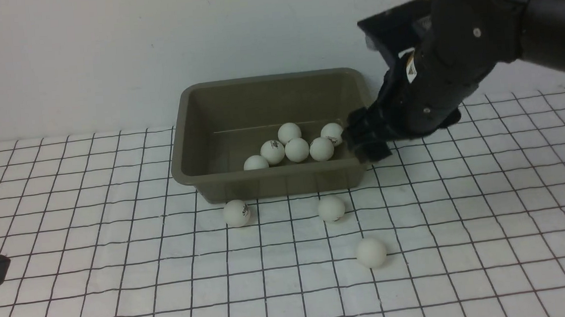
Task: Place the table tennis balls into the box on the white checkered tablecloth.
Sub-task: 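Reach for and grasp a ping pong ball on the table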
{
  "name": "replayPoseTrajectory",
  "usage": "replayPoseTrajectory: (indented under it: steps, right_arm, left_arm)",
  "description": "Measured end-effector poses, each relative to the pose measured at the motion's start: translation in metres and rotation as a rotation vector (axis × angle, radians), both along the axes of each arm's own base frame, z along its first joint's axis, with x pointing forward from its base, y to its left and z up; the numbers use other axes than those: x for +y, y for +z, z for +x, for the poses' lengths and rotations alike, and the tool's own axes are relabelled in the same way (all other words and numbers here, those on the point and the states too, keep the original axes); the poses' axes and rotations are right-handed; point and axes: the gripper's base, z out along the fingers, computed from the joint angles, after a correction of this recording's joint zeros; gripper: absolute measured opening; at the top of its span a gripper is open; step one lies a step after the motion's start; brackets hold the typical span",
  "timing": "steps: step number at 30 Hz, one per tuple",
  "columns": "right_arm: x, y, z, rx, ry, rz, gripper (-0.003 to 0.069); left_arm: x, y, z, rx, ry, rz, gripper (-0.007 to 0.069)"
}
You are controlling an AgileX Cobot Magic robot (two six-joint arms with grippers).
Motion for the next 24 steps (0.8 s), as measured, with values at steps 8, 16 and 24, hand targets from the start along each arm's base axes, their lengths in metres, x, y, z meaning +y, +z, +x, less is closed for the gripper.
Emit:
replayPoseTrajectory:
  steps: [8,16,24]
  right_arm:
    - [-0.003,-0.054,-0.012,0.080,-0.001,0.000,0.0528]
    - [0.003,-0.077,-0.003,0.082,0.014,0.006,0.0528]
    - [0.010,-0.099,0.002,0.110,0.030,0.017,0.0528]
  left_arm:
    - [0.000,0.000,0.000,-0.001,0.000,0.000,-0.0004]
    - [0.000,0.000,0.000,-0.004,0.000,-0.001,-0.0004]
    - [0.000,0.000,0.000,-0.004,0.000,-0.002,-0.0004]
